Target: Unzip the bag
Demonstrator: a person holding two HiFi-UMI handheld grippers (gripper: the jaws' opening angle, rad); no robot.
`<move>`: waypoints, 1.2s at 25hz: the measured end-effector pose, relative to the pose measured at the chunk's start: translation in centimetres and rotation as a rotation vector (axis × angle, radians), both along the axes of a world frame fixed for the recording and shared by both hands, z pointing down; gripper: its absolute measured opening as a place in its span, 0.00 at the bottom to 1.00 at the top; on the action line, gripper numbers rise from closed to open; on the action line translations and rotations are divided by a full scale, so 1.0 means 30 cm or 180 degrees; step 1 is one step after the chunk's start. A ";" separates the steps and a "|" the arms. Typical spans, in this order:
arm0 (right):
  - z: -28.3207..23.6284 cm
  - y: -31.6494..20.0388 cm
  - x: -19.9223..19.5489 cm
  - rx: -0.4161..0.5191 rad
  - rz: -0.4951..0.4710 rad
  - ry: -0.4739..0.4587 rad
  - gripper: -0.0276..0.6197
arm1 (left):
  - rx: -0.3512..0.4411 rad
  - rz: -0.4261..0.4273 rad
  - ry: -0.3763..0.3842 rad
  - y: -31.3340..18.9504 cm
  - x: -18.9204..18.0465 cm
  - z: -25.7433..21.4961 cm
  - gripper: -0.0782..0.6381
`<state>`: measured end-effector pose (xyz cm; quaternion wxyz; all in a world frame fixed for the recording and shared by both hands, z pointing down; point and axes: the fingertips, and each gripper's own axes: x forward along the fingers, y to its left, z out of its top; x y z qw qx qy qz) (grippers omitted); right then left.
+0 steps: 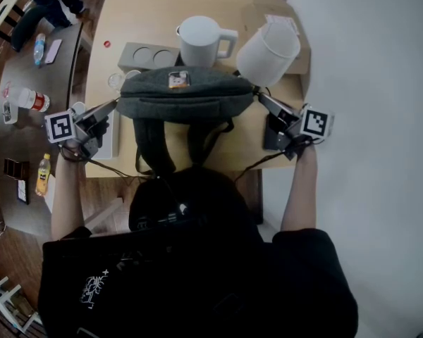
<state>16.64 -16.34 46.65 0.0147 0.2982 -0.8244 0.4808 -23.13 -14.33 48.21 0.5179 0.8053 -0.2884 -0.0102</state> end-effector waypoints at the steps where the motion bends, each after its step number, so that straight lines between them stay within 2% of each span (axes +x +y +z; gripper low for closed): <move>1: 0.003 0.000 0.003 -0.0021 0.0016 0.0006 0.06 | 0.0000 -0.0005 -0.0005 -0.001 -0.002 0.001 0.12; 13: 0.010 -0.002 0.002 0.0005 -0.0027 0.0005 0.06 | 0.0016 -0.0028 -0.0057 -0.002 -0.010 0.012 0.12; 19: 0.027 0.003 0.009 -0.0115 0.0034 -0.0009 0.06 | -0.0030 -0.0058 -0.0037 0.001 -0.008 0.016 0.12; 27: 0.030 -0.002 0.011 -0.0044 -0.0014 0.0034 0.07 | 0.0003 -0.0053 -0.0076 0.001 -0.012 0.020 0.12; 30: 0.040 0.004 0.013 -0.0137 0.0031 -0.0001 0.07 | 0.0015 -0.0049 -0.0079 0.002 -0.012 0.022 0.12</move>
